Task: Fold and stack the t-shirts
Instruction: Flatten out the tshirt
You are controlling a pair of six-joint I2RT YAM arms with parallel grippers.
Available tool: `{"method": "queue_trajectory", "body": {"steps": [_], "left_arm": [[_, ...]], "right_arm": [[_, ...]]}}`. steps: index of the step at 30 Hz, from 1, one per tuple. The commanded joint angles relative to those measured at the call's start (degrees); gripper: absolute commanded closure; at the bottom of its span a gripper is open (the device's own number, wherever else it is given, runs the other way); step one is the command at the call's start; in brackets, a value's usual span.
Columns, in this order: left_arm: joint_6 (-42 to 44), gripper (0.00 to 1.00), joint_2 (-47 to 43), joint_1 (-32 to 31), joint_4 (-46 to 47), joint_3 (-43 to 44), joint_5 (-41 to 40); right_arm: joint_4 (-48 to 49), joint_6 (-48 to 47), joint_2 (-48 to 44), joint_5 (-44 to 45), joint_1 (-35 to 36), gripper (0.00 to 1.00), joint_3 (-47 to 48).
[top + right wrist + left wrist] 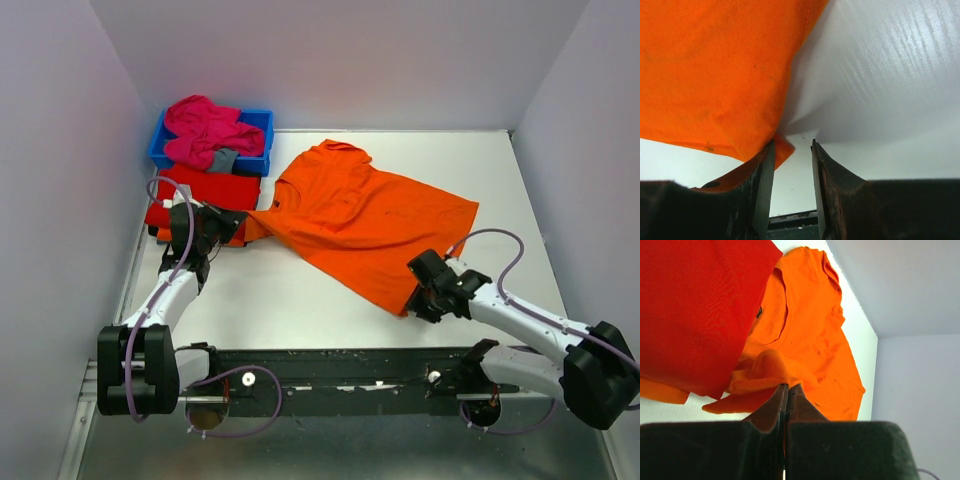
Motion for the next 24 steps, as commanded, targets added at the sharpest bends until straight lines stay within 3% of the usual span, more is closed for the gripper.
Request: {"method": "queue_trajectory", "body": {"steps": [1, 12, 14, 17, 24], "left_arm": [[0.7, 1.0, -0.4, -0.2, 0.5, 0.7, -0.4], [0.7, 1.0, -0.4, -0.2, 0.5, 0.8, -0.4], [0.7, 1.0, -0.4, -0.2, 0.5, 0.8, -0.4], [0.7, 1.0, 0.0, -0.2, 0.9, 0.6, -0.2], [0.6, 1.0, -0.6, -0.6, 1.0, -0.2, 0.2]], "right_arm": [[2.7, 0.3, 2.4, -2.7, 0.9, 0.57, -0.5], [0.1, 3.4, 7.9, 0.3, 3.9, 0.6, 1.7], [-1.1, 4.1, 6.2, 1.1, 3.9, 0.69, 1.7], [-4.1, 5.2, 2.9, 2.7, 3.7, 0.97, 1.7], [-21.8, 14.1, -3.7, 7.2, 3.8, 0.99, 3.3]]}}
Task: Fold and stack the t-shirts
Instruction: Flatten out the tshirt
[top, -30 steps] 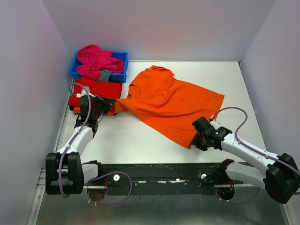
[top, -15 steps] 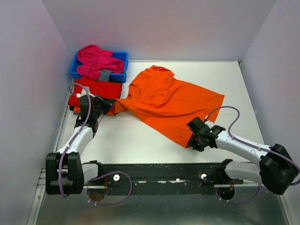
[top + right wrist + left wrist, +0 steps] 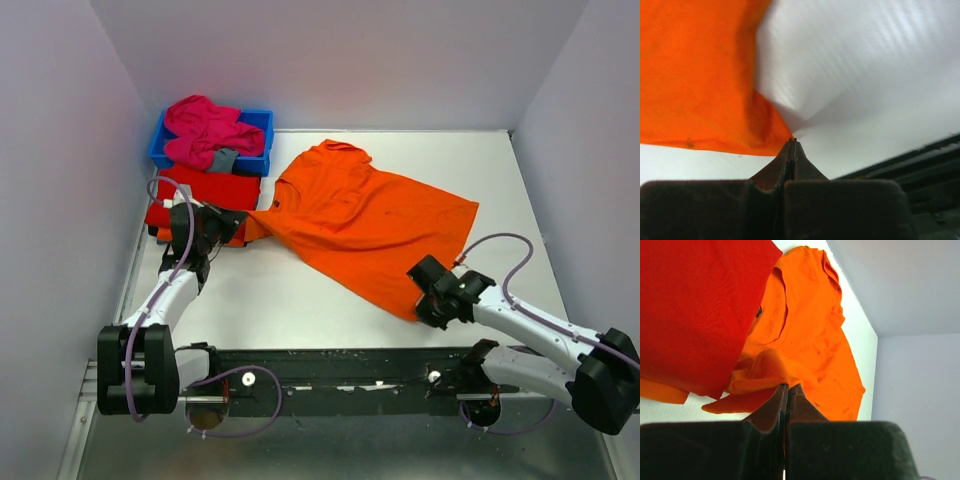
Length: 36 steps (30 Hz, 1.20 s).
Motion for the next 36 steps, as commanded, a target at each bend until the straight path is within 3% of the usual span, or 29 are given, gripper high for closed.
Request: {"method": "queue_trajectory", "body": {"steps": [1, 4, 9, 12, 19, 28, 32, 36], "left_arm": [[0.5, 1.0, -1.0, -0.4, 0.8, -0.6, 0.1], [0.0, 1.0, -1.8, -3.1, 0.5, -1.2, -0.1], [0.3, 1.0, -5.0, -6.0, -3.4, -1.9, -1.1], [2.0, 1.0, -8.9, -7.4, -8.6, -1.6, -1.7], [7.0, 1.0, -18.1, -7.9, -25.4, -0.9, -3.7], [6.5, 1.0, -21.6, -7.9, -29.4, -8.6, -2.3], [7.1, 1.0, -21.6, -7.9, -30.5, -6.8, -3.2], [9.1, 1.0, -22.0, -8.0, -33.5, -4.9, -2.7]], "right_arm": [[-17.1, 10.0, -4.1, 5.9, 0.2, 0.99, 1.6], [-24.2, 14.2, -9.6, 7.5, 0.3, 0.99, 2.4], [-26.5, 13.5, -20.9, 7.3, 0.3, 0.99, 2.3], [-30.5, 14.3, -23.0, 8.3, 0.4, 0.99, 4.1], [-37.7, 15.5, -19.9, 13.4, 0.3, 0.99, 12.1], [-36.7, 14.7, -20.6, 17.3, 0.3, 0.99, 13.0], [-27.7, 8.6, -17.2, 15.0, 0.3, 0.99, 10.9], [-22.7, 6.6, -7.9, 13.3, -0.5, 0.99, 10.0]]}}
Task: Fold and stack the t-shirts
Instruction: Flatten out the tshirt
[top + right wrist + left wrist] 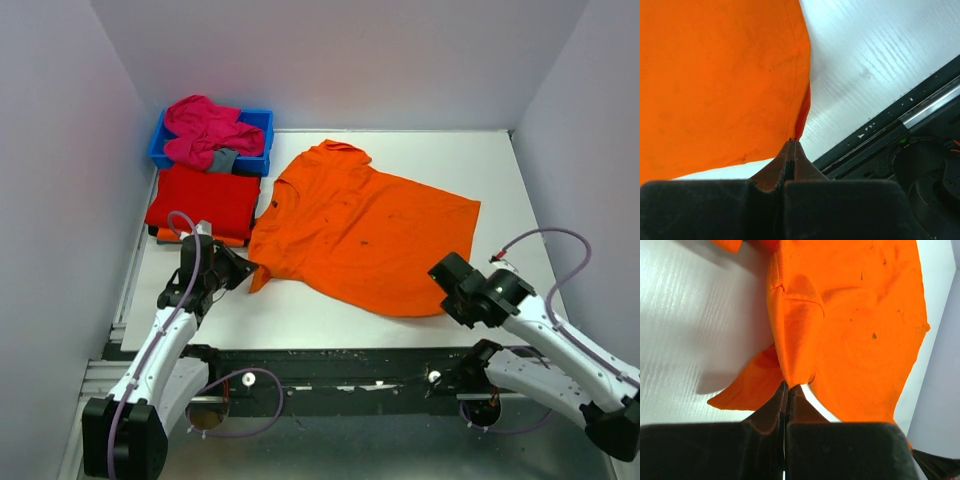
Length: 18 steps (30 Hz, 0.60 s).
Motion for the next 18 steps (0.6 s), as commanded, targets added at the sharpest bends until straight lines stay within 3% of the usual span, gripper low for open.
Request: {"method": "queue_trajectory", "body": {"steps": [1, 7, 11, 18], "left_arm": [[2.3, 1.0, -1.3, -0.1, -2.4, 2.4, -0.3], [-0.9, 1.0, 2.6, -0.3, 5.8, 0.6, 2.5], [-1.9, 1.0, 8.4, -2.2, 12.4, 1.7, -0.1], [-3.5, 1.0, 28.1, -7.8, 21.9, 9.6, -1.9]], "right_arm": [[6.5, -3.8, 9.1, 0.1, -1.0, 0.99, -0.9], [19.6, -14.0, 19.4, -5.5, -11.3, 0.99, -0.7], [23.7, -18.4, 25.9, -5.6, -18.8, 0.99, 1.7], [29.3, -25.2, 40.5, -10.5, -31.1, 0.99, 9.7]]}}
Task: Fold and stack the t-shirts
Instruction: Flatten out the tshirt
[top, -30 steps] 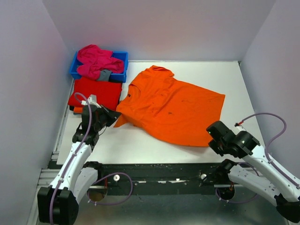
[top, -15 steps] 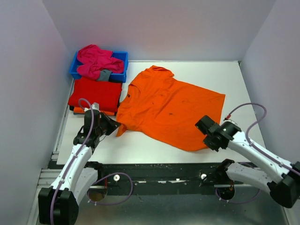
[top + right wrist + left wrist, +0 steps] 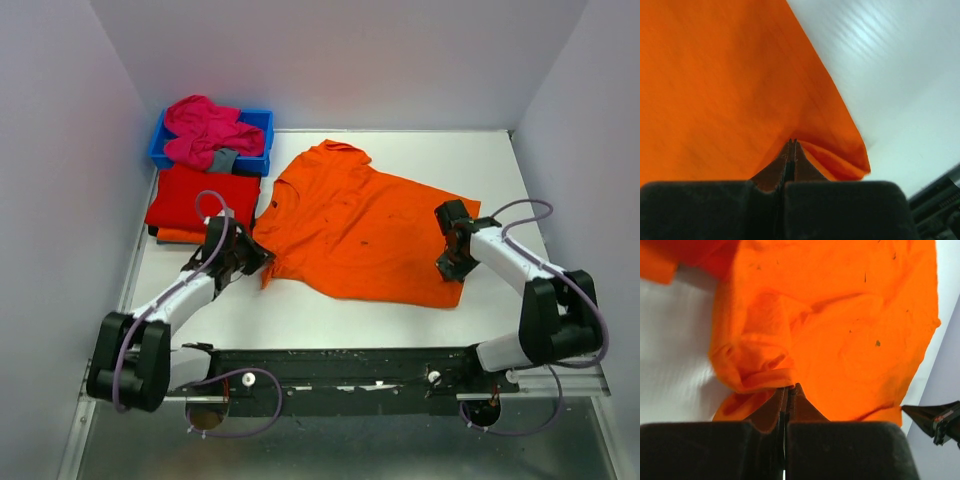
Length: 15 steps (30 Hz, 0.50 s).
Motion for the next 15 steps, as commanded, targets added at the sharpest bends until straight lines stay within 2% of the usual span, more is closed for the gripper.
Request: {"method": "queue_trajectory", "body": {"steps": [1, 9, 15], "left_arm": [[-1.4, 1.0, 12.1, -3.6, 8.9, 7.4, -1.7], [-5.0, 1.0, 29.4, -4.4, 15.8, 16.3, 0.0], [-7.9, 1.0, 40.9, -6.3, 19.4, 23.7, 0.0]], "right_arm": [[5.5, -5.6, 9.1, -3.0, -6.1, 0.99, 6.4], [3.9, -7.3, 26.5, -3.9, -13.5, 0.99, 21.7], [-3.1, -7.9, 40.4, -2.5, -16.2, 0.99, 42.4]]}}
